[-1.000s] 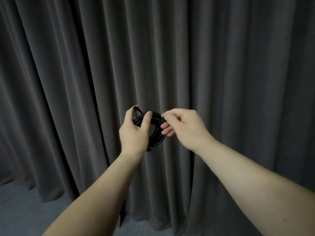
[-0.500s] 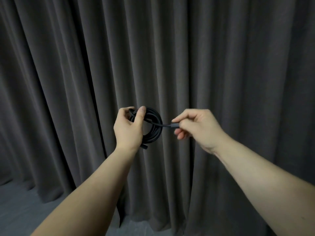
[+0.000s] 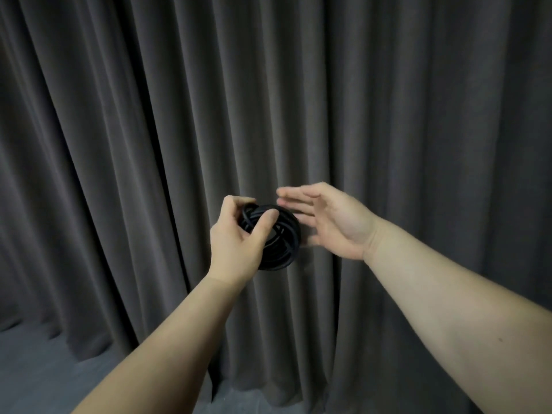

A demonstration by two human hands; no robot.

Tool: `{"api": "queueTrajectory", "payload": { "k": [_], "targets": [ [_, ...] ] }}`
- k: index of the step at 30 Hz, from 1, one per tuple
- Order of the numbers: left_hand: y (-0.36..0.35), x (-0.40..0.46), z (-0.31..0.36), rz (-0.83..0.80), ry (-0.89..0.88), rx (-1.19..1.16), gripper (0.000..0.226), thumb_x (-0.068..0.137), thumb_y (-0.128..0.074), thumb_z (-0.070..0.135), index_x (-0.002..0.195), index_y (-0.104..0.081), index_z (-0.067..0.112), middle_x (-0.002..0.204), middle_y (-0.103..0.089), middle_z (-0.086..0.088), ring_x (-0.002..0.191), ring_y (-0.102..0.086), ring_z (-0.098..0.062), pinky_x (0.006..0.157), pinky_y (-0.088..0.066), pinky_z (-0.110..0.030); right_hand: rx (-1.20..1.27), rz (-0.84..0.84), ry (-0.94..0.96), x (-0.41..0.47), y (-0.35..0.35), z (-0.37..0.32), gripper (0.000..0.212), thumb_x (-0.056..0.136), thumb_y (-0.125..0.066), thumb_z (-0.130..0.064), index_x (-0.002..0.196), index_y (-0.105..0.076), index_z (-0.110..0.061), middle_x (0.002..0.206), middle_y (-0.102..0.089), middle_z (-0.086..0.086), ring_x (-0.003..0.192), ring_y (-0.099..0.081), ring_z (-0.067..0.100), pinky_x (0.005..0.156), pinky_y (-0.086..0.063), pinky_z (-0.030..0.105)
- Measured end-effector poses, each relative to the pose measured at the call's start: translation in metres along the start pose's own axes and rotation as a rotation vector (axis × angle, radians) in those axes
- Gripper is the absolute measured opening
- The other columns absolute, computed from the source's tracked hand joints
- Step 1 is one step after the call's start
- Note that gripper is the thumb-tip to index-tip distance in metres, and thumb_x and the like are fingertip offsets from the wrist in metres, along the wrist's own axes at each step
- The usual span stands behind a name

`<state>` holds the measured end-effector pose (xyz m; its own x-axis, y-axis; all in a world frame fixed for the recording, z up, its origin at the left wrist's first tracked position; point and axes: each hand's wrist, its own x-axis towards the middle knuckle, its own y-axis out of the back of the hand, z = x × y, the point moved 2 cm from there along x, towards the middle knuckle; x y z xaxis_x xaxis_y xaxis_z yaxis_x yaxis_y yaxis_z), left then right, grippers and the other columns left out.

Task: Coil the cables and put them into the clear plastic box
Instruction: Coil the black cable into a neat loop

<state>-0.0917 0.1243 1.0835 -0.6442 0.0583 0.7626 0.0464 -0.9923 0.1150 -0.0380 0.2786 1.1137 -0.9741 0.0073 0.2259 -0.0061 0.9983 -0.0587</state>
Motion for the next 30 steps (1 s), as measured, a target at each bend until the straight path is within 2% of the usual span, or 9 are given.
{"api": "queueTrajectory", "payload": {
  "k": [3, 5, 9, 12, 14, 19, 22, 27, 30],
  "targets": [
    [-0.004, -0.004, 0.008, -0.097, -0.051, -0.023, 0.023, 0.076, -0.069, 0.035, 0.091, -0.051, 0.035, 0.084, -0.064, 0.027, 0.082, -0.06, 0.007, 0.073, -0.041, -0.005, 0.036, 0.011, -0.031, 0.005, 0.002, 0.007, 0.029, 0.095, -0.049, -0.031, 0.111, -0.069, -0.018, 0.117, -0.065, 0.009, 0.1, -0.059, 0.022, 0.084, -0.043, 0.04],
    [-0.007, -0.006, 0.012, -0.14, -0.082, -0.039, 0.023, 0.076, -0.069, 0.032, 0.091, -0.052, 0.035, 0.086, -0.063, 0.031, 0.082, -0.061, 0.006, 0.074, -0.042, -0.007, 0.004, 0.064, 0.006, 0.007, -0.002, 0.009, 0.02, 0.093, -0.057, -0.02, 0.098, -0.073, -0.009, 0.102, -0.065, 0.019, 0.094, -0.059, 0.029, 0.092, -0.044, 0.047],
    [-0.008, -0.005, 0.013, -0.174, -0.098, -0.082, 0.024, 0.075, -0.069, 0.031, 0.093, -0.053, 0.034, 0.086, -0.064, 0.03, 0.082, -0.061, 0.005, 0.075, -0.042, -0.007, 0.002, 0.044, 0.03, 0.008, -0.003, 0.009, 0.024, 0.093, -0.053, -0.011, 0.083, -0.074, -0.011, 0.088, -0.068, 0.013, 0.091, -0.062, 0.028, 0.095, -0.044, 0.047],
    [-0.009, -0.005, 0.013, -0.195, -0.096, -0.071, 0.031, 0.073, -0.07, 0.032, 0.098, -0.051, 0.036, 0.09, -0.062, 0.035, 0.087, -0.061, 0.007, 0.078, -0.042, -0.007, 0.041, 0.037, 0.031, 0.009, -0.003, 0.009, 0.027, 0.094, -0.049, -0.008, 0.083, -0.074, -0.012, 0.086, -0.07, 0.01, 0.087, -0.065, 0.023, 0.09, -0.049, 0.039],
    [-0.008, -0.005, 0.012, -0.183, -0.092, -0.069, 0.034, 0.072, -0.071, 0.032, 0.099, -0.049, 0.035, 0.09, -0.062, 0.031, 0.087, -0.06, 0.007, 0.078, -0.042, -0.007, 0.018, 0.042, 0.035, 0.01, -0.002, 0.011, 0.026, 0.094, -0.051, -0.011, 0.083, -0.074, -0.013, 0.088, -0.069, 0.013, 0.088, -0.064, 0.025, 0.091, -0.046, 0.042],
    [-0.005, -0.005, 0.007, -0.13, -0.067, -0.095, 0.033, 0.081, -0.075, 0.02, 0.101, -0.049, 0.026, 0.09, -0.062, 0.014, 0.084, -0.06, 0.007, 0.076, -0.042, -0.006, -0.012, -0.055, -0.003, 0.009, 0.0, 0.012, 0.018, 0.089, -0.06, -0.023, 0.098, -0.072, -0.013, 0.1, -0.063, 0.017, 0.096, -0.059, 0.027, 0.092, -0.041, 0.042],
    [-0.003, -0.002, 0.008, -0.127, -0.056, -0.105, 0.033, 0.084, -0.074, 0.016, 0.107, -0.05, 0.019, 0.091, -0.062, 0.013, 0.084, -0.06, 0.006, 0.078, -0.043, -0.008, 0.027, -0.118, 0.043, 0.005, 0.0, 0.012, 0.032, 0.078, -0.068, -0.022, 0.107, -0.066, -0.011, 0.104, -0.067, 0.01, 0.1, -0.062, 0.019, 0.1, -0.044, 0.036],
    [-0.001, 0.0, 0.001, -0.061, 0.015, -0.185, 0.03, 0.08, -0.068, 0.03, 0.106, -0.055, 0.022, 0.091, -0.065, 0.008, 0.086, -0.062, -0.004, 0.083, -0.049, -0.018, -0.047, -0.213, 0.036, 0.004, 0.0, 0.015, 0.057, 0.08, -0.066, -0.001, 0.134, -0.048, -0.011, 0.114, -0.065, 0.006, 0.105, -0.062, 0.013, 0.095, -0.048, 0.025],
    [-0.002, -0.002, 0.001, -0.085, 0.029, -0.209, 0.022, 0.087, -0.07, 0.017, 0.105, -0.058, 0.02, 0.09, -0.066, 0.004, 0.083, -0.063, -0.002, 0.081, -0.048, -0.015, -0.07, -0.169, 0.032, 0.004, 0.002, 0.018, 0.057, 0.084, -0.06, 0.007, 0.138, -0.046, -0.007, 0.111, -0.064, 0.009, 0.101, -0.061, 0.015, 0.097, -0.048, 0.032]
  ]
}}
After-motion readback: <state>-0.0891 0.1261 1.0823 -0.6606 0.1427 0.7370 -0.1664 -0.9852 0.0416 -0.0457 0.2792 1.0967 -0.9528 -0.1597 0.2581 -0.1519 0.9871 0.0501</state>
